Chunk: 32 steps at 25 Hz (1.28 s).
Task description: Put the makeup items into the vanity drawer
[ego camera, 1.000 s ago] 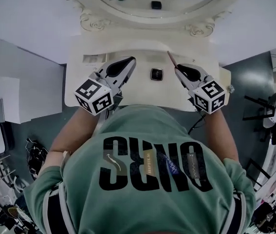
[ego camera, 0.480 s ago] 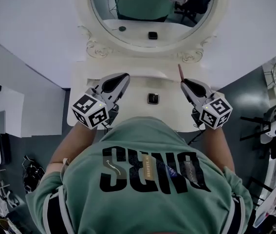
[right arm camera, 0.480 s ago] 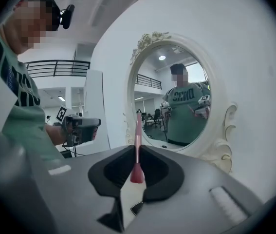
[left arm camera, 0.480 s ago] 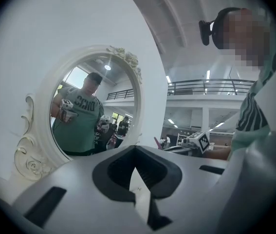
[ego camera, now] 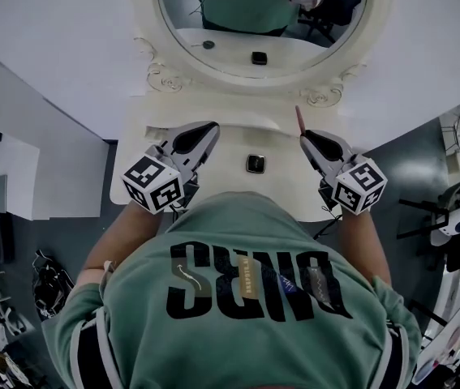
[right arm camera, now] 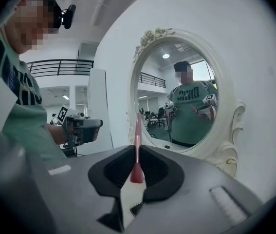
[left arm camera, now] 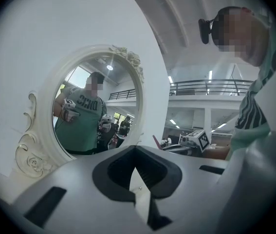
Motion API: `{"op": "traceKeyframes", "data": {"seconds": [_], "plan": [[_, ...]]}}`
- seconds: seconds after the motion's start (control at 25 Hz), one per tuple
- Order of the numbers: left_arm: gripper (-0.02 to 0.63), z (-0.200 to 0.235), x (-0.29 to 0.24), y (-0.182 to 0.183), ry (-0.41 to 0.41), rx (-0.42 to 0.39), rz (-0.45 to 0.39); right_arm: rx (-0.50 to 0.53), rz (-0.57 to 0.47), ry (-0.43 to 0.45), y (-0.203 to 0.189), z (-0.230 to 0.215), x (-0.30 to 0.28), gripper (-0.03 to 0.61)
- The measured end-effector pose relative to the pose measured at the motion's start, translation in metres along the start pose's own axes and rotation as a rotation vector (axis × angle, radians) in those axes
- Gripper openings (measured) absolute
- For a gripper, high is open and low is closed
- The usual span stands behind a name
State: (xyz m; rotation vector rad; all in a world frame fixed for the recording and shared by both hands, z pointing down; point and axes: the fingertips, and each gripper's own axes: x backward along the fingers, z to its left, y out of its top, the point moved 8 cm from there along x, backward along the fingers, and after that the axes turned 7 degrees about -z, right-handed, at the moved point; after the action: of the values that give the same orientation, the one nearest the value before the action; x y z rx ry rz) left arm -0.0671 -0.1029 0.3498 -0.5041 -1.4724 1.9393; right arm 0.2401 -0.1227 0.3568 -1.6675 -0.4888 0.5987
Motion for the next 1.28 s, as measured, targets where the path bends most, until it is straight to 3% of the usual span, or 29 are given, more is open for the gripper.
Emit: {"op": "traceKeyframes", "data": {"seconds": [0.28, 0.68, 0.92, 1.28], "plan": [[-0.002, 0.017, 0.018, -0.007, 0.075, 0.008, -0.010, 0.066, 0.066, 0.058, 0.003, 0.003, -0.027, 0.051], [-0.002, 0.077, 0.095, -0.022, 0.305, 0.011, -0.012, 0.227, 0.263, 0.262, -0.020, 0.040, -0.148, 0.051], [-0.002, 0.120, 0.154, -0.041, 0.428, 0.069, 0.005, 0.360, 0.432, 0.417, -0.064, 0.087, -0.245, 0.051], [-0.002, 0.169, 0.211, -0.056, 0.469, 0.142, 0.029, 0.552, 0.704, 0.555, -0.151, 0.140, -0.352, 0.051]]}}
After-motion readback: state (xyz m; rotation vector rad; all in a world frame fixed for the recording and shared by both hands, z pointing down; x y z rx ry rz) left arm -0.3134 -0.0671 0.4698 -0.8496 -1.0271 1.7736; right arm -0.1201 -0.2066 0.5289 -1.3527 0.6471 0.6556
